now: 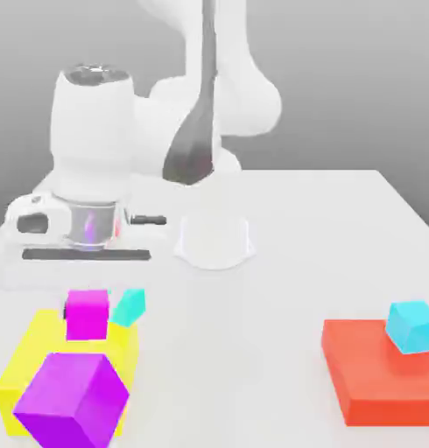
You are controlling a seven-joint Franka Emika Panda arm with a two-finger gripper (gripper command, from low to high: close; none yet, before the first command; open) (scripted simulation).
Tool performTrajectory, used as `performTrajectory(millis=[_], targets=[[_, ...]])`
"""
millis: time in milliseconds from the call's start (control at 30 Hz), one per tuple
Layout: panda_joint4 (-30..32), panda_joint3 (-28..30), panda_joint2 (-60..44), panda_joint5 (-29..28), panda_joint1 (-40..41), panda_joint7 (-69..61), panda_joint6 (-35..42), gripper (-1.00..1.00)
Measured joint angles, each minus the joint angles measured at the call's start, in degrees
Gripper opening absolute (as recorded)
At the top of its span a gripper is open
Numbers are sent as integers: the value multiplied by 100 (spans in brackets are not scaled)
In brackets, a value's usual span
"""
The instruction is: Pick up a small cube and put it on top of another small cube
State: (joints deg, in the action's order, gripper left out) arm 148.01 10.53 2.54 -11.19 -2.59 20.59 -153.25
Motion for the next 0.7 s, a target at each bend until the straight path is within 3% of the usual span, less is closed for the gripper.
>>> performTrajectory(millis=[433, 567, 600, 700], targets=[[-455, -1476, 48, 1128, -3400, -758, 1255, -100], [-344, -1455, -563, 1084, -3461, -818, 567, -100], [-320, -1451, -708, 1065, -3454, -808, 398, 100], [-320, -1451, -708, 1065, -3454, -808, 398, 100]])
